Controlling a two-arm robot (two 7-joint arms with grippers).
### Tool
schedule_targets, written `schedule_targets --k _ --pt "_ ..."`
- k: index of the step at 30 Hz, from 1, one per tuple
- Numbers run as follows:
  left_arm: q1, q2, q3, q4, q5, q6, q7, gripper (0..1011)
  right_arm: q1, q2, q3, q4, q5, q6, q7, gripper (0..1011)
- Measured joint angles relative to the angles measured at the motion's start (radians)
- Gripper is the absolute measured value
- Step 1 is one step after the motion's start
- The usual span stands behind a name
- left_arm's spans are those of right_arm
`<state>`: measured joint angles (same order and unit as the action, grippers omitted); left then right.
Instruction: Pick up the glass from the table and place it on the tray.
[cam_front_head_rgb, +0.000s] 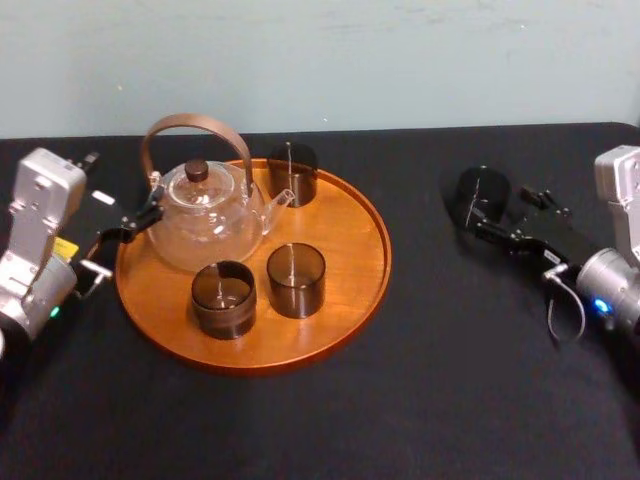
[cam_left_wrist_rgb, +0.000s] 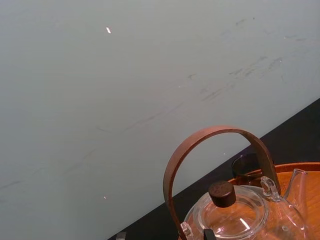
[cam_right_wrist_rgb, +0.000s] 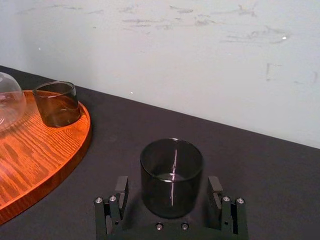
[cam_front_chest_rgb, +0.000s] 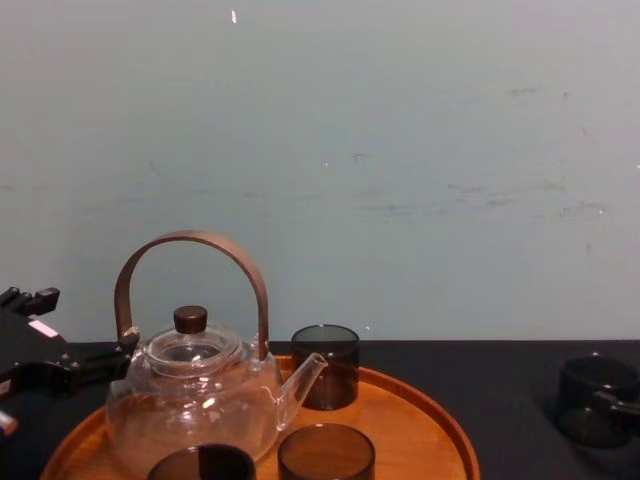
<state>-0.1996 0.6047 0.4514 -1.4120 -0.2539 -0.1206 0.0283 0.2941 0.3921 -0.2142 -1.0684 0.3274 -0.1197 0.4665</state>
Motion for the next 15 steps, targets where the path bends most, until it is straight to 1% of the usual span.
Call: schedule_targets --k 4,9,12,15 --pt "0.0 0.0 0.0 0.0 0.0 0.0 0.0 1001 0.03 -0.013 -0.006 0.049 0.0 -0.015 0.016 1002" --pt "0.0 0.0 0.0 0.0 0.0 0.0 0.0 1001 0.06 -0.023 -0.011 0.096 0.0 -0.028 0.028 1002" --pt "0.0 0.0 0.0 0.0 0.0 0.0 0.0 1001 0.089 -0.031 -0.017 0.138 -0.006 -0.039 0.036 1002" --pt "0.0 0.0 0.0 0.0 0.0 0.0 0.0 1001 0.102 -0.035 -0.019 0.157 -0.009 -0.044 0.039 1002"
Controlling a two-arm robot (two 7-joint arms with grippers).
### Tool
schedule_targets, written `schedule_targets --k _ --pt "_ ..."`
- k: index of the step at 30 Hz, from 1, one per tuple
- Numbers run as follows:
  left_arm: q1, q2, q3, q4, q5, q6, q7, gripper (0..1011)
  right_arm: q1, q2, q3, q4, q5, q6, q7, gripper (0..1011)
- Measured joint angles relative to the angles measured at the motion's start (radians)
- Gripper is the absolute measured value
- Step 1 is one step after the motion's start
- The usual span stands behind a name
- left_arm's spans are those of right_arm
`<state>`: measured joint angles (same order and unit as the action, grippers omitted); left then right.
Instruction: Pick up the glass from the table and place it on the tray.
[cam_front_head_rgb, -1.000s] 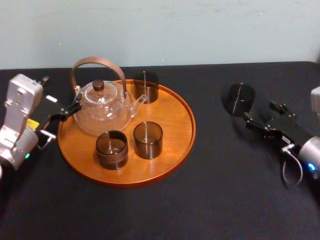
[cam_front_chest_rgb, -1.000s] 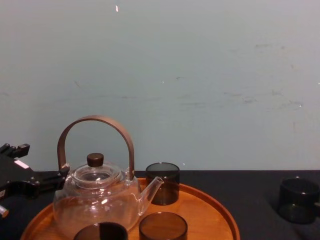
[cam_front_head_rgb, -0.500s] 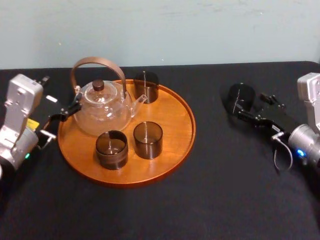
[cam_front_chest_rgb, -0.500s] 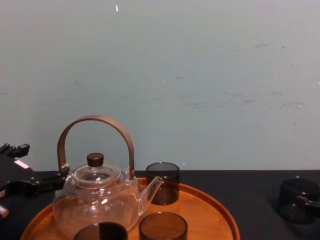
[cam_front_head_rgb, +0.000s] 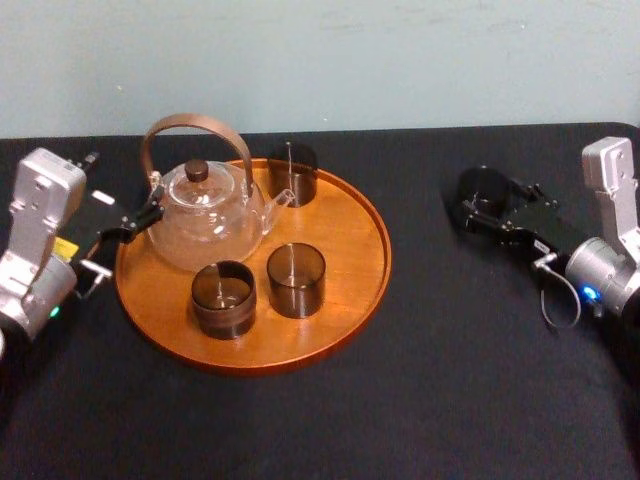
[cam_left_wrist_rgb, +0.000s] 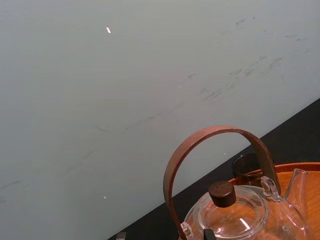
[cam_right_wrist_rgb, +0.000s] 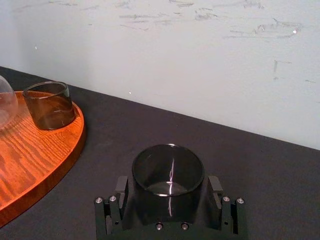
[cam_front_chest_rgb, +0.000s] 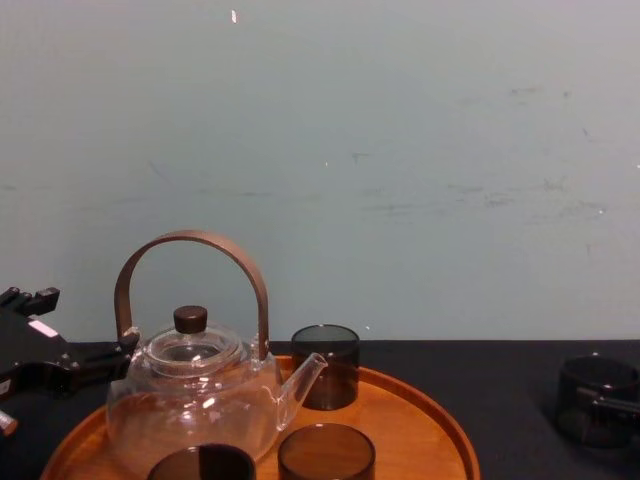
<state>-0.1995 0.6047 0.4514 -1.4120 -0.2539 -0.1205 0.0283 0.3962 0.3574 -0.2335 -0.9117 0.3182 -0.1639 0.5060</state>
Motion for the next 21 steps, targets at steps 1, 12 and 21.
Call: schedule_targets --k 1,12,21 --pt "0.0 0.0 0.0 0.0 0.0 0.0 0.0 1001 0.009 -0.002 -0.002 0.013 -0.002 -0.003 0.002 1002" --pt "0.0 0.0 0.0 0.0 0.0 0.0 0.0 1001 0.059 -0.018 -0.01 0.072 -0.015 -0.002 0.011 1002" --pt "0.0 0.0 0.0 0.0 0.0 0.0 0.0 1002 0.109 -0.031 -0.017 0.138 -0.017 0.013 0.037 1002"
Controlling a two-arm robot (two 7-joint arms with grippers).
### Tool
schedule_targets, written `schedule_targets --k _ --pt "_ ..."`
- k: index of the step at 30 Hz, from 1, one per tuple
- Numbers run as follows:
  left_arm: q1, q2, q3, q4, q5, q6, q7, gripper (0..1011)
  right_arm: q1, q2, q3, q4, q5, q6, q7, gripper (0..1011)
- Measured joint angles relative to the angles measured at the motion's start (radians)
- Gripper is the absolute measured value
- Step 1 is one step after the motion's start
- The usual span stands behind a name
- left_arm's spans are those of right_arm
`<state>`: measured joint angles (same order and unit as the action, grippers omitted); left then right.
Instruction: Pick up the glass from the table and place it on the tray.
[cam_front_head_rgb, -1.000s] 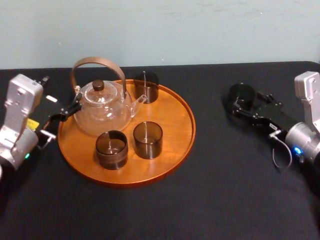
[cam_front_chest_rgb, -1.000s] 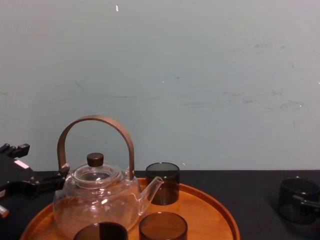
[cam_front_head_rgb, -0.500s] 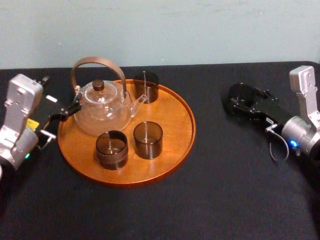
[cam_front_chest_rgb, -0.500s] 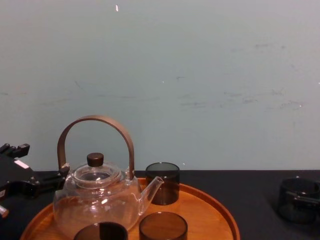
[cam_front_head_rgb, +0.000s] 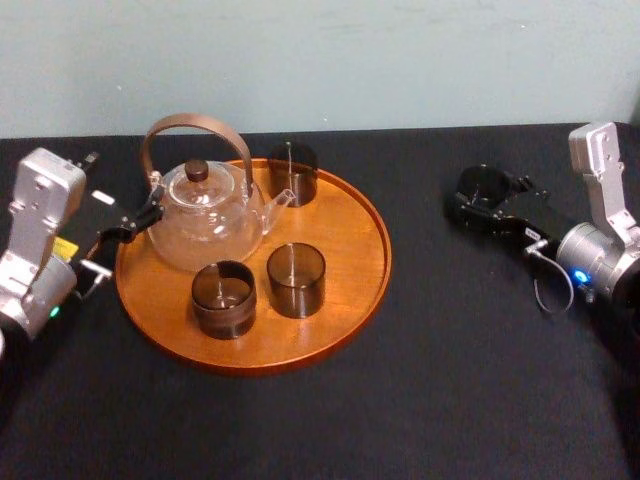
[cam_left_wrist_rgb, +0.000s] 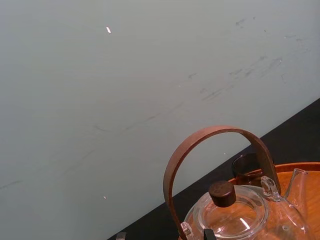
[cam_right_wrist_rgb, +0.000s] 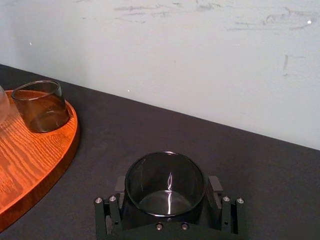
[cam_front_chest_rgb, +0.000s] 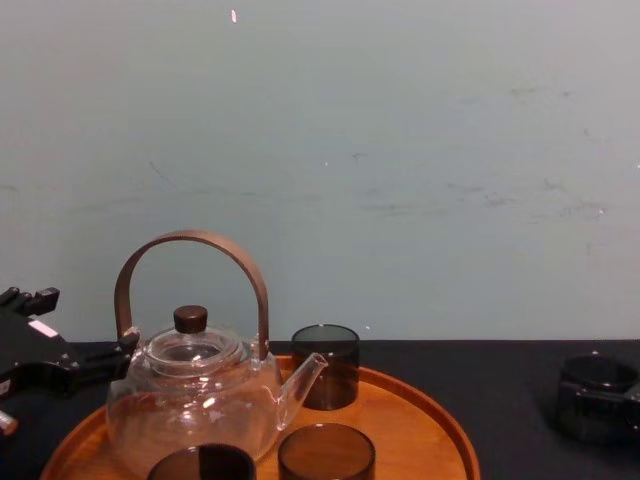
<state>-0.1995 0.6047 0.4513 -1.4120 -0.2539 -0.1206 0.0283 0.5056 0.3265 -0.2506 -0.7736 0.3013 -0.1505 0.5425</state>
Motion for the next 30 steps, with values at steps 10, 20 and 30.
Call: schedule_targets --k 10,20,30 --pt "0.0 0.0 0.0 0.0 0.0 0.0 0.0 1002 0.005 -0.001 -0.001 0.004 0.0 0.003 0.001 1002" --pt "0.0 0.0 0.0 0.0 0.0 0.0 0.0 1001 0.002 0.0 0.0 0.001 0.0 0.003 0.0 905" --pt "0.0 0.0 0.0 0.0 0.0 0.0 0.0 1001 0.001 0.001 0.0 0.0 0.001 0.002 0.0 904"
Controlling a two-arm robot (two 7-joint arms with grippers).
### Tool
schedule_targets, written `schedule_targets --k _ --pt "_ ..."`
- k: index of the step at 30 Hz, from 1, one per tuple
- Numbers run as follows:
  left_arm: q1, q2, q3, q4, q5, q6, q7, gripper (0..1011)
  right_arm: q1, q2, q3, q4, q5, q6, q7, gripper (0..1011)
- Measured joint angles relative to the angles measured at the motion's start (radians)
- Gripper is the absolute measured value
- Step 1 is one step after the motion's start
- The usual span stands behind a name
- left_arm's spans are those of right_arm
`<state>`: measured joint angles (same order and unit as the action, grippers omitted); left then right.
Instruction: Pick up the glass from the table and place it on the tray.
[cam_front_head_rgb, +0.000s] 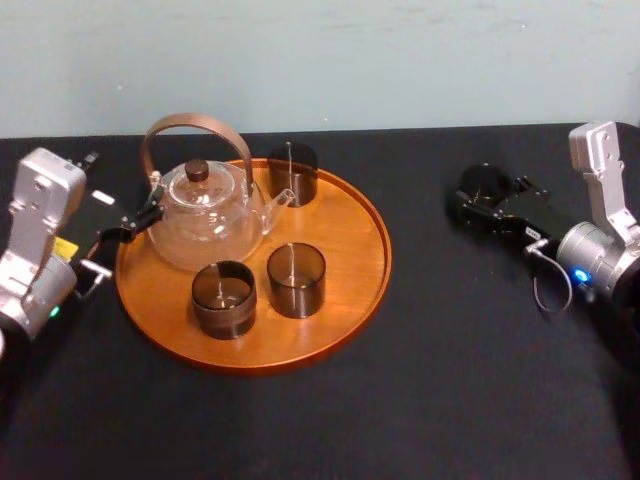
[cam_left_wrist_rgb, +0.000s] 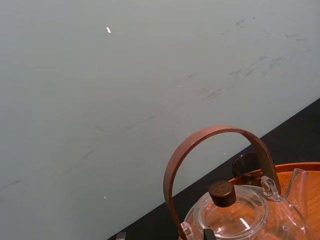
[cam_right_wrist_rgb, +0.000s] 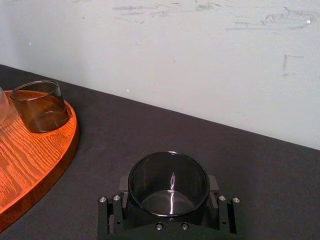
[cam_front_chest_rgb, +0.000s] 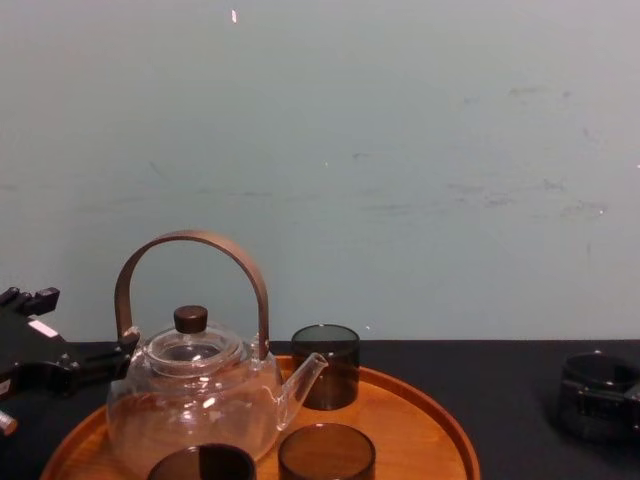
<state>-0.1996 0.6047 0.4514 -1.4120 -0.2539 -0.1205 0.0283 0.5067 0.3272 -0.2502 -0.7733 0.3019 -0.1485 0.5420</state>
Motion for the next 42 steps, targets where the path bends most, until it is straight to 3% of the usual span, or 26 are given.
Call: schedule_targets --k 42 --pt "0.0 0.0 0.0 0.0 0.0 0.0 0.0 1001 -0.001 0.0 0.0 -0.001 0.001 0.0 0.0 904"
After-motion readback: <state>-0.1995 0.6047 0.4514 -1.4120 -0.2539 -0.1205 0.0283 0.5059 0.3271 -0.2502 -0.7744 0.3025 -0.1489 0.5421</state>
